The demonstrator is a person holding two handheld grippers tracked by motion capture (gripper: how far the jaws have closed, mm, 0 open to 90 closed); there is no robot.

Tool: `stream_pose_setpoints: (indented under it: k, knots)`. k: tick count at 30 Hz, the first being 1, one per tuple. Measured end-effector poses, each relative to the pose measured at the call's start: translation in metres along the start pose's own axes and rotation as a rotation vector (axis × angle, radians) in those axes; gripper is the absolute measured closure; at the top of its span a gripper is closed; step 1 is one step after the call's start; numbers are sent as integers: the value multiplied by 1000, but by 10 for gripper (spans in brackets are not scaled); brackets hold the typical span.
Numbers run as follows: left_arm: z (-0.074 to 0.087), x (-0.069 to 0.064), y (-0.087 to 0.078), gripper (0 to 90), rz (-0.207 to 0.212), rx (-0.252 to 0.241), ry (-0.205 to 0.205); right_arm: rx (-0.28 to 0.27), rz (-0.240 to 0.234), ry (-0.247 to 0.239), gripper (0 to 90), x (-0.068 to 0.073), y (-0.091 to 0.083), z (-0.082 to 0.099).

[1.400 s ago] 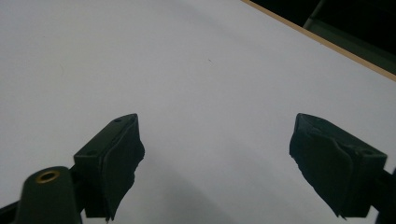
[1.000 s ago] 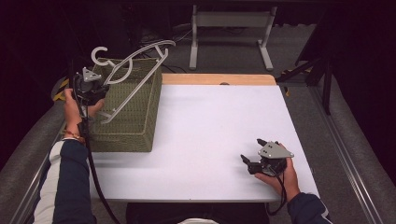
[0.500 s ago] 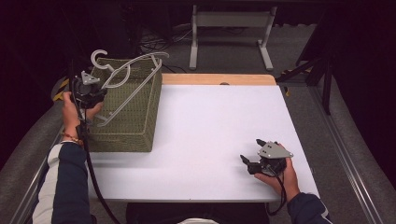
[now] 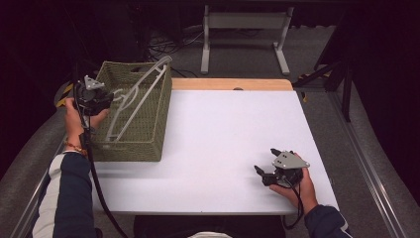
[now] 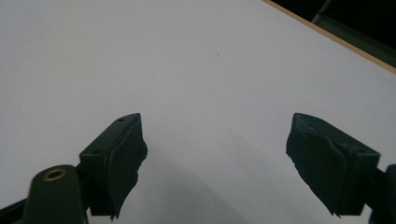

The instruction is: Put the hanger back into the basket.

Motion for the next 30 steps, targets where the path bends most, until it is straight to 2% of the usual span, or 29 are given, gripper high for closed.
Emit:
stream_pose_setpoints:
  k: [2,9,14,20,26,30]
  knots:
    - [-3,-4,-2,713,15,-24,-5,0,0,-2,192,0,0,0]
    - [-15,-22,-11,672,57,-106,21,-8,4,-1,193,0,-1,-1]
    - [-23,-37,-20,596,90,-178,22,-26,6,4,193,-1,-3,-4]
    - [-29,-55,-28,534,127,-230,43,-38,7,9,193,-1,-6,-7]
    - [-40,-76,-45,395,173,-308,56,-62,11,20,194,-2,-9,-12]
    - [-39,-90,-52,252,211,-340,26,-66,9,17,194,-2,-9,-13]
Point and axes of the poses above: each handheld gripper's, and its own axes: y roughly forward along the jaws, z roughly out of its underside, x roughly to its left, the point moved 7 cm from there along y, roughly forward along the jaws, and after that the axes turned 5 degrees about -x, right-handed, at the moved point
